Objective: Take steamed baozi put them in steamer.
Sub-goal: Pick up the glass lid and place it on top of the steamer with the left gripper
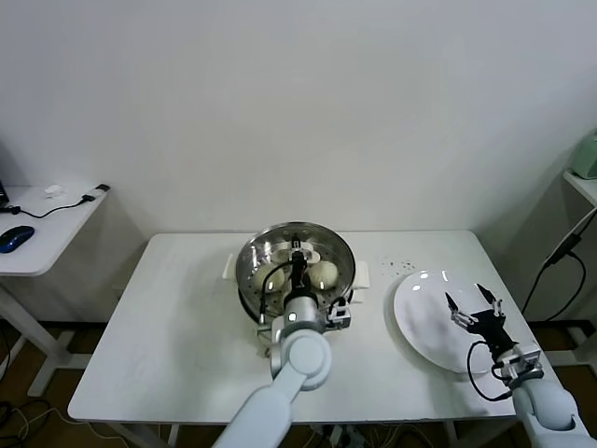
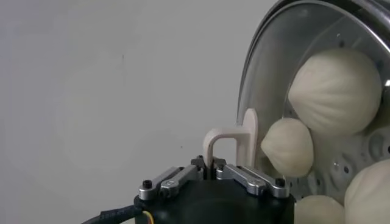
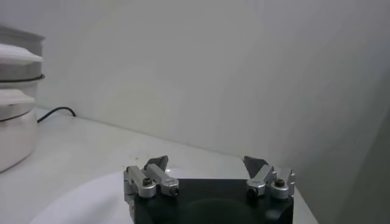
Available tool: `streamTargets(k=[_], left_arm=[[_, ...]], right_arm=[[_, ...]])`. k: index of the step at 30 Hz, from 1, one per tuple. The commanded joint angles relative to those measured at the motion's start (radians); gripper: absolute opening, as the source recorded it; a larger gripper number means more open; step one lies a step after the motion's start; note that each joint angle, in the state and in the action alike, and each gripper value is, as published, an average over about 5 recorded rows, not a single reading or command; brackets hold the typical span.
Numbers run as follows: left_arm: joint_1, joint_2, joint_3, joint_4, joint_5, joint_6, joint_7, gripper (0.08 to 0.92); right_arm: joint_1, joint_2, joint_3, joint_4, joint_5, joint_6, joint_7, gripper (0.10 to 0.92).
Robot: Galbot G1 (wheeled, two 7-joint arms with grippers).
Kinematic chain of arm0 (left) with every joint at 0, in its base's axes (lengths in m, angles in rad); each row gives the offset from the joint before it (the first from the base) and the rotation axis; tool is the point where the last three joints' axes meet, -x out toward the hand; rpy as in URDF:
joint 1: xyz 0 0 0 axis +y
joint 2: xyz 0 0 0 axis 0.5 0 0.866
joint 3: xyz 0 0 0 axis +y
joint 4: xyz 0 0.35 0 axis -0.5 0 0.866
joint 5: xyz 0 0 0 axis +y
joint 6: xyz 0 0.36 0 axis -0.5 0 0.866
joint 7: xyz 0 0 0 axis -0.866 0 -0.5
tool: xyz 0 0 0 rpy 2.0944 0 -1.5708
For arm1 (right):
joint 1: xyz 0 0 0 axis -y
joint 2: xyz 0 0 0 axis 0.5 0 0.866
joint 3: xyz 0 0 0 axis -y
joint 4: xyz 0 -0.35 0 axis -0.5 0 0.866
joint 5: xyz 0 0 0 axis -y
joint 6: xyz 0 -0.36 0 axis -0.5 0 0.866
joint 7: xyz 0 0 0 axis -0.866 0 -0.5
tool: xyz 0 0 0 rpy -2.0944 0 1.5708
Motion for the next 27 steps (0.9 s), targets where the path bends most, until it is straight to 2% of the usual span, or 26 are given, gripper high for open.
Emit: streamTargets(k=[1, 4, 11, 14, 27], left_arm=[[0.005, -0.001, -0.002, 0.008, -0.009, 0.049, -0.02, 0.15], [0.009, 0.001, -0.002, 0.004, -0.008, 0.049, -0.009, 0.15], [0.015, 0.029, 0.003, -0.052, 0.01, 0.041, 0.084, 0.15], [0.014, 0.05, 0.016, -0.093, 0.008, 0.044, 0.104, 0.181], [0.093, 0.151, 0.021, -0.313, -0.04, 0.049, 0.167, 0.545]], right_arm=[[0.0, 0.002, 0.001, -0.001, -0.006, 0.002, -0.004, 0.823], [-0.001, 0.003, 0.002, 0.0, -0.007, 0.002, -0.006, 0.823], [-0.001, 0.002, 0.004, -0.001, -0.007, 0.002, -0.008, 0.823], [0.001, 0.002, 0.005, -0.004, -0.008, 0.002, -0.009, 0.823], [0.007, 0.007, 0.004, -0.014, -0.019, -0.004, -0.01, 0.823]])
